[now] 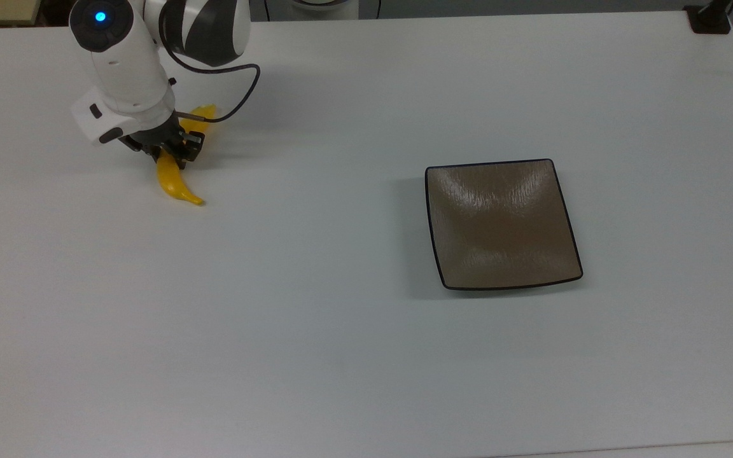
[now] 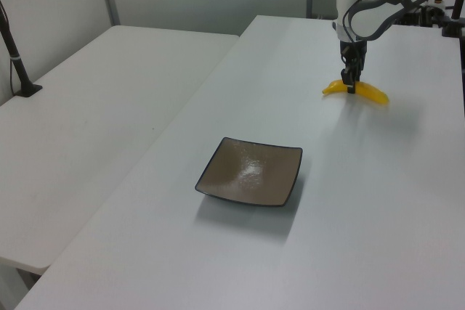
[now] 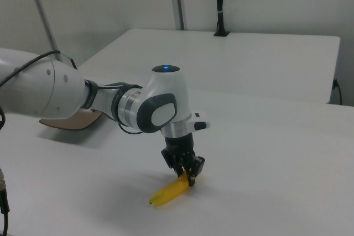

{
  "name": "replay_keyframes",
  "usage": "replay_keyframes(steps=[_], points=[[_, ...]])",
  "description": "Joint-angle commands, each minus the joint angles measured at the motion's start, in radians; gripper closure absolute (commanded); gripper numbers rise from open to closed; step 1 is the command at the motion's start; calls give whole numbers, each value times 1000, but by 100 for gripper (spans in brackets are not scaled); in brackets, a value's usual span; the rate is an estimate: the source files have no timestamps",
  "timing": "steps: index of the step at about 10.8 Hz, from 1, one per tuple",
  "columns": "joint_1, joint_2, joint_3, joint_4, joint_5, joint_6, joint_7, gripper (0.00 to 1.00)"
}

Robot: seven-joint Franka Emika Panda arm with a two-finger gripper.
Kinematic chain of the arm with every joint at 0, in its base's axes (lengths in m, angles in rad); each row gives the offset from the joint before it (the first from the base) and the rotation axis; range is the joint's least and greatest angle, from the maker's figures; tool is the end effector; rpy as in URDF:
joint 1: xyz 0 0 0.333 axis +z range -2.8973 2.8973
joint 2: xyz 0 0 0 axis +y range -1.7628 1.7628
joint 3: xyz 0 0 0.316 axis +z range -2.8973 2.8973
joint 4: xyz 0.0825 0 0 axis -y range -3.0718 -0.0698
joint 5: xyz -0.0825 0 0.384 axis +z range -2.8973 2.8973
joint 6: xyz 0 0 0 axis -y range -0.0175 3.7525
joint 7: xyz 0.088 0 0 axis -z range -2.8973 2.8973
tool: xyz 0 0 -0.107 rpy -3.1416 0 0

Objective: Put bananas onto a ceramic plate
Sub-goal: 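Lift the held banana and carry it over the brown square plate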

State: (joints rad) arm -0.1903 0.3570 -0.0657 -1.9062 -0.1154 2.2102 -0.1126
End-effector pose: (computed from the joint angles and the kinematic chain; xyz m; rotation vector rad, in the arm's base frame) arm 0.5977 -0.1584 0.3078 3.0356 -0.1040 -0.1107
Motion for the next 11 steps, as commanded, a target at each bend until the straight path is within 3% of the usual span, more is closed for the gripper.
replay_keyframes(steps=[1,5,8,11], points=[[9,-12,-9,-13,-13,14,-32,95],[54,-75,-9,30,-7,-87,-32,95],[123,-150,1,162,10,-272,-25,95],[215,-151,3,338,133,-446,19,95]])
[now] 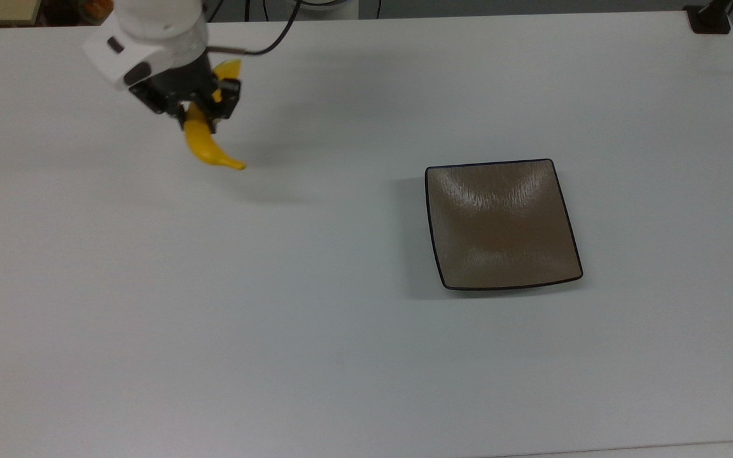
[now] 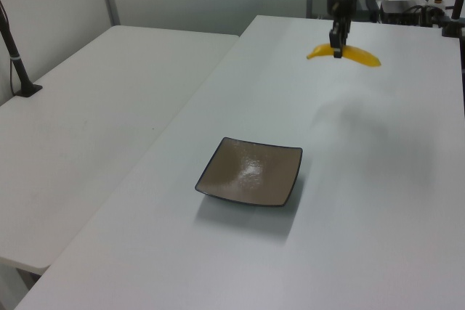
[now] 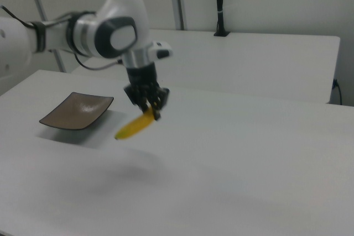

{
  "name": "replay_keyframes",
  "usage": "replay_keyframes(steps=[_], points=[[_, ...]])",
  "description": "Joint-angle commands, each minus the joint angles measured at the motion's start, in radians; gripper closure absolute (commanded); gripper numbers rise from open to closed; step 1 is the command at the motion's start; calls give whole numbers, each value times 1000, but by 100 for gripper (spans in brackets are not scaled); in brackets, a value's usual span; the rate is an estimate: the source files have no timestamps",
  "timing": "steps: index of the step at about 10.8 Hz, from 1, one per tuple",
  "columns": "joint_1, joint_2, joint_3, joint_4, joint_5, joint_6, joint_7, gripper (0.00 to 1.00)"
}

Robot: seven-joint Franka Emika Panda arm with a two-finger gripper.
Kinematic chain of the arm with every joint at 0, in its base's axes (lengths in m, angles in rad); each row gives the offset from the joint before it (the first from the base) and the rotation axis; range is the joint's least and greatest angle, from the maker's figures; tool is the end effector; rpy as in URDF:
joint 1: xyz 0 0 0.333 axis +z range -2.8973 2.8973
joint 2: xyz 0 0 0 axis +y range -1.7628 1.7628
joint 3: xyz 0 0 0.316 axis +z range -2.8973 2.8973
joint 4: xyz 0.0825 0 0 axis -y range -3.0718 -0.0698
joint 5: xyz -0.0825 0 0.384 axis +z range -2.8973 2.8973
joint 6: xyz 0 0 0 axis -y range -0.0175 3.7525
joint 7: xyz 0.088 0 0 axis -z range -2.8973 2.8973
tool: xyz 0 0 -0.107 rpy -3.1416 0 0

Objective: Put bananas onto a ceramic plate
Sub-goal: 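Lift the held banana and carry it over the brown square plate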

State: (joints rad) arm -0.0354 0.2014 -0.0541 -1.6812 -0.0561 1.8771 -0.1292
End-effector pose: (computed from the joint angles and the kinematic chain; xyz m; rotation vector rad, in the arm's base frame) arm 0.6196 -0.0576 0.4797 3.0769 0.0890 -0.0189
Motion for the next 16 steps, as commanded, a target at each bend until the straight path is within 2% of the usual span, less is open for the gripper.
replay_keyframes(steps=[1,3,5,8,10,12,14,16], points=[[81,4,6,151,77,-139,93,95],[132,10,55,184,76,-132,250,95],[228,32,56,196,71,-119,458,95],[343,85,56,195,70,41,739,95],[374,121,59,190,73,165,892,95],[384,163,83,186,74,259,991,95],[391,229,120,187,67,348,1026,94],[402,278,122,186,74,408,1034,94]])
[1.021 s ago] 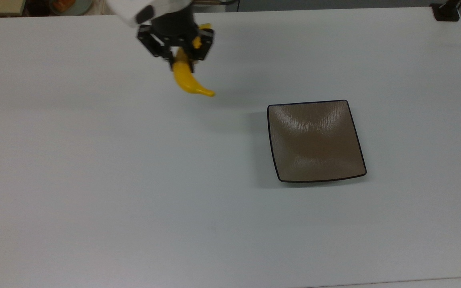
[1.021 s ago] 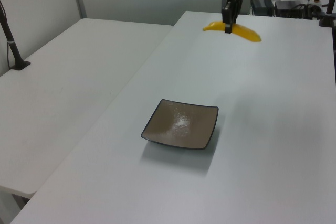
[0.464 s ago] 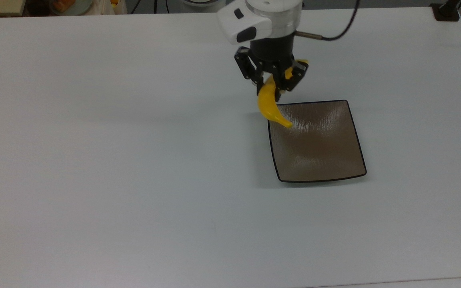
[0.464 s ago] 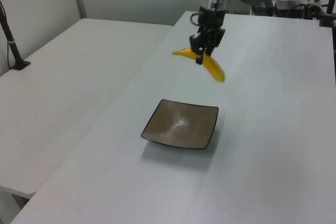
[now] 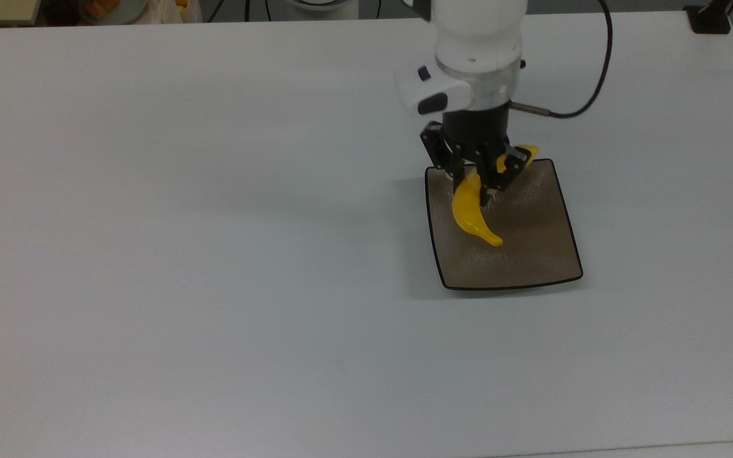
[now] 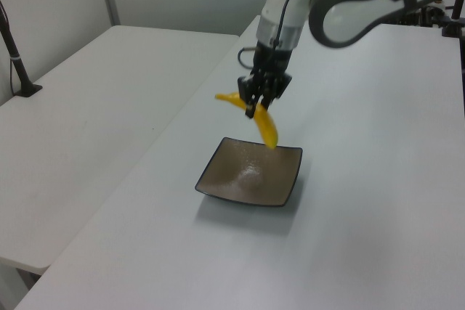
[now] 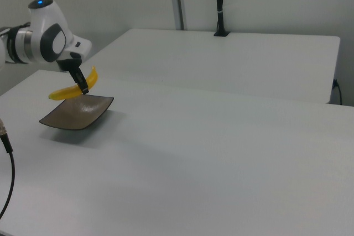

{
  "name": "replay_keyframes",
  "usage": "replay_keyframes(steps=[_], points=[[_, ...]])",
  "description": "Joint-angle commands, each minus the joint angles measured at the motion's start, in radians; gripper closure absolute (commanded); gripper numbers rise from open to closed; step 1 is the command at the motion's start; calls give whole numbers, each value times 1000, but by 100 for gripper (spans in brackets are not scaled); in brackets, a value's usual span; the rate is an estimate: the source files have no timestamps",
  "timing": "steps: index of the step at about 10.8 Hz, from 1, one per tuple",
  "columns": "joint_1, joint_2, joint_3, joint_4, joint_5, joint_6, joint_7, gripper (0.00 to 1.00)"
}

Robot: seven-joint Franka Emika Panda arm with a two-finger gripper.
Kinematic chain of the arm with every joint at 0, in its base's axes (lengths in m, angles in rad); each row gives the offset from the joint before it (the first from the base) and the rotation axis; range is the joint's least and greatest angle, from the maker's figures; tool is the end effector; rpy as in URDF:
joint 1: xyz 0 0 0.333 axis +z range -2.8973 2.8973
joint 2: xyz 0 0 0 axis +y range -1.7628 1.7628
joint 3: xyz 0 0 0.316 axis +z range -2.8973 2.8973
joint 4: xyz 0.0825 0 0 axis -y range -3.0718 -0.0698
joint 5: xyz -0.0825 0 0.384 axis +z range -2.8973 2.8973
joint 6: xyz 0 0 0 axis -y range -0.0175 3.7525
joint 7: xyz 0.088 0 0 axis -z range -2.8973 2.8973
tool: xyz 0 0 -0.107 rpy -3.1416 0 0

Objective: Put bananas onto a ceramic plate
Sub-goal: 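Lower the banana onto the plate and open the gripper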

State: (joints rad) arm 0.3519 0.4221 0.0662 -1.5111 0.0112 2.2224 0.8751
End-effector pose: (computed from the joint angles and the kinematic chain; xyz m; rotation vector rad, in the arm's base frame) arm 0.6496 0.2810 0.4516 -2.8412 0.6836 -0.3088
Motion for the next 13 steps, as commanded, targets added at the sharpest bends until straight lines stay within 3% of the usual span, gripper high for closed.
replay_keyframes(steps=[1,4,11,12,13], points=[[16,79,3,15,6,86,28,94],[22,110,23,-18,-5,180,27,93],[22,153,38,-43,-17,218,25,86],[22,153,38,-49,-17,218,25,72],[22,153,38,-51,-17,218,25,46]])
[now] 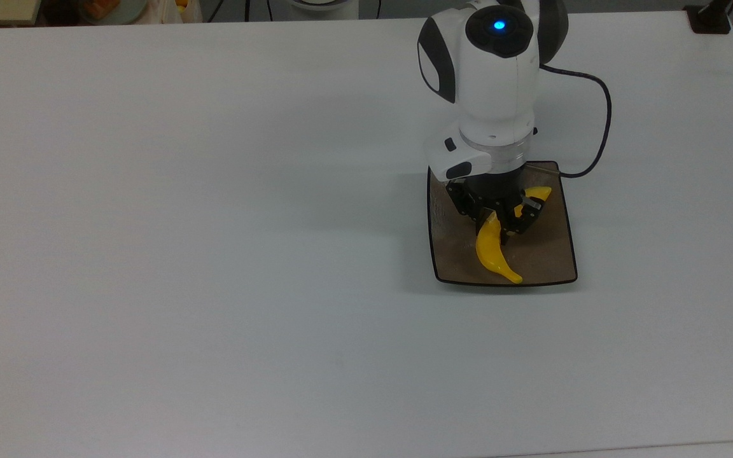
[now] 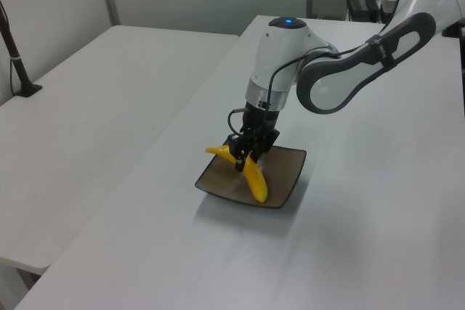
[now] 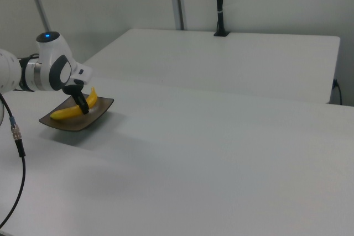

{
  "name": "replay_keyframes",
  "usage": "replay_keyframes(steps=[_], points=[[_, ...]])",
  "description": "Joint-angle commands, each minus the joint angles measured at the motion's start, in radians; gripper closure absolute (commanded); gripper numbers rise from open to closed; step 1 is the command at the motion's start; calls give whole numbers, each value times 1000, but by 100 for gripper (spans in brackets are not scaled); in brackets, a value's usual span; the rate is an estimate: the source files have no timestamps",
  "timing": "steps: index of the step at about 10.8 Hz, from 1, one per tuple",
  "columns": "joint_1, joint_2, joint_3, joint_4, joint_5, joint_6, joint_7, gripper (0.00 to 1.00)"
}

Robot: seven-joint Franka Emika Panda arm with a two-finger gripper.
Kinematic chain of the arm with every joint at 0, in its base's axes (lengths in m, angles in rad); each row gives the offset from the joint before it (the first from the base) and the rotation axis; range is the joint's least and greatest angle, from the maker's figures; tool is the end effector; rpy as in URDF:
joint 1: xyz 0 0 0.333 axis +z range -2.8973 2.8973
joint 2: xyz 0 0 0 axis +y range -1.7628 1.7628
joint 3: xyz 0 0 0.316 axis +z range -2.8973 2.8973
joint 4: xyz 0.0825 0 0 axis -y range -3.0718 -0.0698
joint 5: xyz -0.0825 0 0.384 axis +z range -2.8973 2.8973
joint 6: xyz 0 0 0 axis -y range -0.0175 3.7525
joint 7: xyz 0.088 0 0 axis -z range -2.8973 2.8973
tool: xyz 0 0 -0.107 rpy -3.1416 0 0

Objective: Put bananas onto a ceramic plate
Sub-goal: 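Lower the banana onto the plate and open the gripper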

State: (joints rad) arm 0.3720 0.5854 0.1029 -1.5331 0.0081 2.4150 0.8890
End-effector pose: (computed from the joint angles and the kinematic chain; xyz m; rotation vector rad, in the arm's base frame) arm 0.6547 0.3218 0.3464 -2.8216 0.6383 -0.2835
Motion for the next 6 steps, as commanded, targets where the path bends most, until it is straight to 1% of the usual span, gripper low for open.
replay_keyframes(steps=[1,2,3,5,6], points=[[2,-10,1,-29,-14,26,11,20],[2,-10,1,-29,-14,26,10,6],[2,-12,1,-29,-16,26,8,0],[2,-12,1,-30,-39,26,8,0],[1,-12,1,-30,-37,24,8,0]])
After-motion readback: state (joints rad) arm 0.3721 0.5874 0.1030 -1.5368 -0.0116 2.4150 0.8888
